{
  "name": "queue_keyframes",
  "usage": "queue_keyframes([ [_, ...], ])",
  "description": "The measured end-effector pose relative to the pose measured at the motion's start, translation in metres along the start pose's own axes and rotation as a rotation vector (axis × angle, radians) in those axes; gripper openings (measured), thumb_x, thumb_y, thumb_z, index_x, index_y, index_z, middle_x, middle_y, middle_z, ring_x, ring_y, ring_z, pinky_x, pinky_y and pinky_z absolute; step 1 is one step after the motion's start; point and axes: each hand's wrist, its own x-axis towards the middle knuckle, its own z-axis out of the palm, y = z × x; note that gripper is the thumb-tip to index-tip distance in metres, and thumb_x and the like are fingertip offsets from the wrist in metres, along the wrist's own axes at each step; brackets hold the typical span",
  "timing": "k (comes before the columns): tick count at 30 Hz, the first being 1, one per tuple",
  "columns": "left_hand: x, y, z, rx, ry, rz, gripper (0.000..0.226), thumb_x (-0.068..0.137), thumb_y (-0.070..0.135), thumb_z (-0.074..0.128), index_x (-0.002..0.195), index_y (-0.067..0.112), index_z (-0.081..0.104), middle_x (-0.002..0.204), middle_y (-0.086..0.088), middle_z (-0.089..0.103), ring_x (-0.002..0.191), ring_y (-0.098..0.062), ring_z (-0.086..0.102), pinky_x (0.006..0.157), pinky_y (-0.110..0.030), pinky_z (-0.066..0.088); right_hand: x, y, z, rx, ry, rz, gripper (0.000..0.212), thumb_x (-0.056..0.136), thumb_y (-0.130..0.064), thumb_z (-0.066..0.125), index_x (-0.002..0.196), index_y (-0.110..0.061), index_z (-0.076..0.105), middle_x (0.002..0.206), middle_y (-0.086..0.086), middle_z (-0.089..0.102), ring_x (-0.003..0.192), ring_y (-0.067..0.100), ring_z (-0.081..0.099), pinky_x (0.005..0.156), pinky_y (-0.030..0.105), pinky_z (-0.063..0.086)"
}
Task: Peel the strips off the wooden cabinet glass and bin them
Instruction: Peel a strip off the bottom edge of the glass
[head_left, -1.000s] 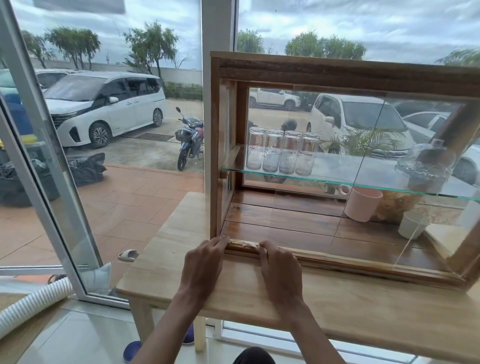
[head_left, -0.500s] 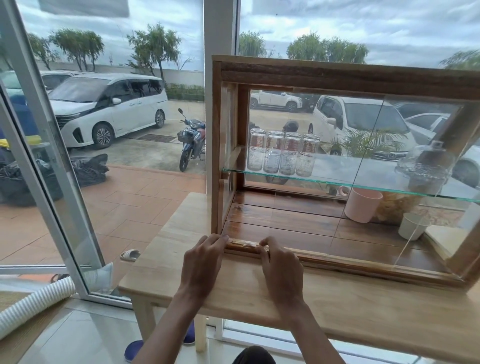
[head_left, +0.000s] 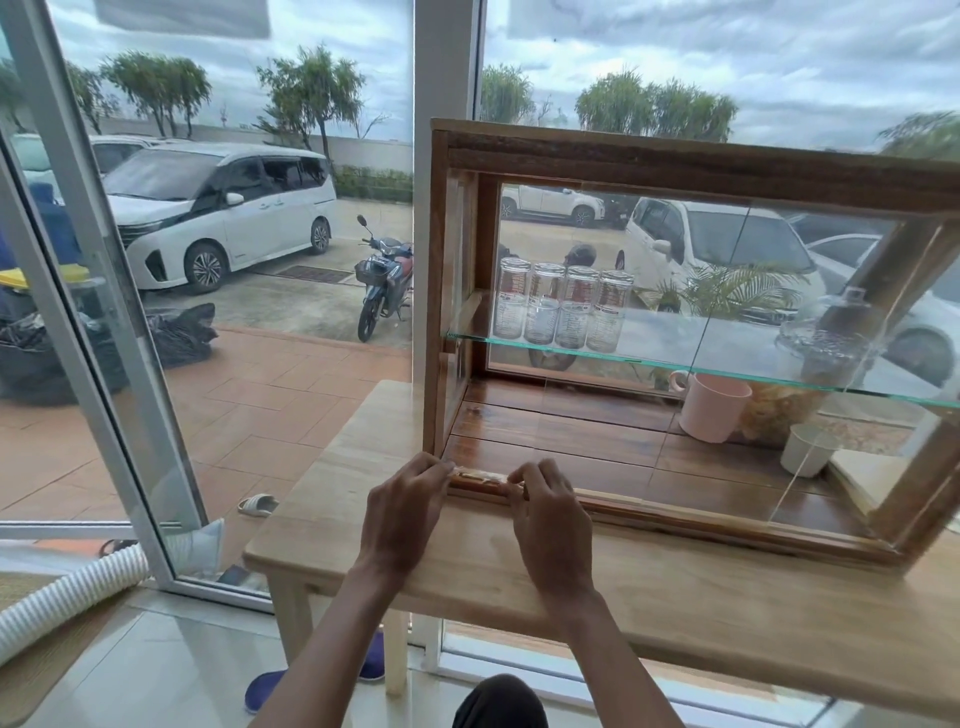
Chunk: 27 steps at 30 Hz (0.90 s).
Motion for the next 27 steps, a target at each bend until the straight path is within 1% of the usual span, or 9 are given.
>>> queue_keyframes([
  [2, 0.000, 0.001, -0.001, -0.012, 0.008, -0.015, 0.017, 0.081, 0.009, 0.084, 0.096, 0.012, 0.078, 0.085, 0.004, 0.073, 0.062, -0.011, 0.069, 0.051, -0.020, 0.052, -0.003, 0.000, -0.001, 0.044, -0.011, -0.012, 0.012, 0.087, -0.023, 0.075, 0.088, -0.018, 0.064, 0.086, -0.005, 0.065, 0.077, 0.015, 0.066, 0.055, 0.028, 0.055],
  [6, -0.005, -0.003, -0.009, -0.058, 0.047, -0.137, 0.015, 0.085, 0.013, 0.081, 0.100, 0.016, 0.078, 0.089, 0.007, 0.072, 0.066, -0.011, 0.068, 0.055, -0.024, 0.051, -0.007, 0.002, -0.001, 0.183, -0.003, 0.046, 0.007, 0.090, -0.018, 0.071, 0.094, -0.019, 0.066, 0.083, -0.006, 0.072, 0.073, 0.012, 0.069, 0.062, 0.031, 0.057],
  [10, -0.019, -0.014, -0.026, -0.025, 0.068, -0.184, 0.018, 0.082, 0.009, 0.083, 0.097, 0.018, 0.079, 0.089, 0.008, 0.073, 0.058, -0.005, 0.059, 0.056, -0.016, 0.040, -0.011, -0.012, -0.002, 0.390, 0.087, 0.120, 0.005, 0.089, -0.016, 0.074, 0.093, -0.017, 0.071, 0.078, -0.010, 0.073, 0.071, 0.002, 0.069, 0.067, 0.022, 0.059],
  [13, -0.027, -0.027, -0.045, -0.006, 0.095, -0.238, 0.019, 0.082, 0.007, 0.083, 0.097, 0.019, 0.080, 0.090, 0.007, 0.074, 0.062, -0.014, 0.068, 0.057, -0.020, 0.043, -0.015, -0.031, 0.009, 0.509, 0.090, 0.193, 0.005, 0.088, -0.014, 0.075, 0.093, -0.015, 0.073, 0.081, -0.008, 0.074, 0.074, 0.003, 0.071, 0.070, 0.030, 0.062],
  [16, -0.031, -0.040, -0.073, 0.018, 0.144, -0.270, 0.015, 0.085, 0.009, 0.080, 0.097, 0.019, 0.080, 0.092, 0.007, 0.074, 0.067, -0.016, 0.070, 0.059, -0.022, 0.045, -0.018, -0.059, 0.025, 0.559, 0.042, 0.225, 0.007, 0.087, -0.019, 0.075, 0.092, -0.015, 0.074, 0.082, -0.006, 0.076, 0.074, 0.008, 0.073, 0.069, 0.036, 0.062],
  [19, -0.037, -0.060, -0.103, 0.041, 0.184, -0.323, 0.012, 0.087, 0.012, 0.078, 0.097, 0.019, 0.079, 0.092, 0.006, 0.073, 0.070, -0.016, 0.070, 0.060, -0.025, 0.047, -0.021, -0.094, 0.034, 0.617, 0.003, 0.260, 0.010, 0.087, -0.022, 0.076, 0.091, -0.013, 0.074, 0.079, -0.003, 0.076, 0.070, 0.012, 0.071, 0.067, 0.035, 0.061],
  [21, -0.047, -0.074, -0.122, 0.043, 0.220, -0.371, 0.012, 0.087, 0.012, 0.078, 0.096, 0.020, 0.079, 0.092, 0.005, 0.074, 0.072, -0.017, 0.071, 0.061, -0.031, 0.054, -0.023, -0.118, 0.039, 0.644, -0.028, 0.251, 0.009, 0.088, -0.021, 0.075, 0.088, -0.011, 0.074, 0.077, -0.001, 0.075, 0.067, 0.013, 0.070, 0.066, 0.031, 0.059],
  [25, -0.079, -0.099, -0.155, 0.043, 0.300, -0.459, 0.009, 0.086, 0.013, 0.079, 0.093, 0.018, 0.079, 0.092, 0.004, 0.075, 0.071, -0.015, 0.072, 0.063, -0.033, 0.056, -0.027, -0.166, 0.053, 0.747, -0.108, 0.240, 0.005, 0.091, -0.015, 0.072, 0.089, -0.010, 0.071, 0.076, 0.002, 0.074, 0.060, 0.012, 0.072, 0.059, 0.038, 0.063],
  [27, -0.099, -0.113, -0.168, 0.036, 0.327, -0.494, 0.008, 0.085, 0.011, 0.080, 0.092, 0.016, 0.079, 0.091, 0.001, 0.076, 0.069, -0.015, 0.072, 0.064, -0.034, 0.059, -0.033, -0.190, 0.063, 0.781, -0.148, 0.226, 0.003, 0.091, -0.014, 0.072, 0.089, -0.012, 0.071, 0.077, 0.002, 0.075, 0.061, 0.010, 0.073, 0.060, 0.040, 0.064],
])
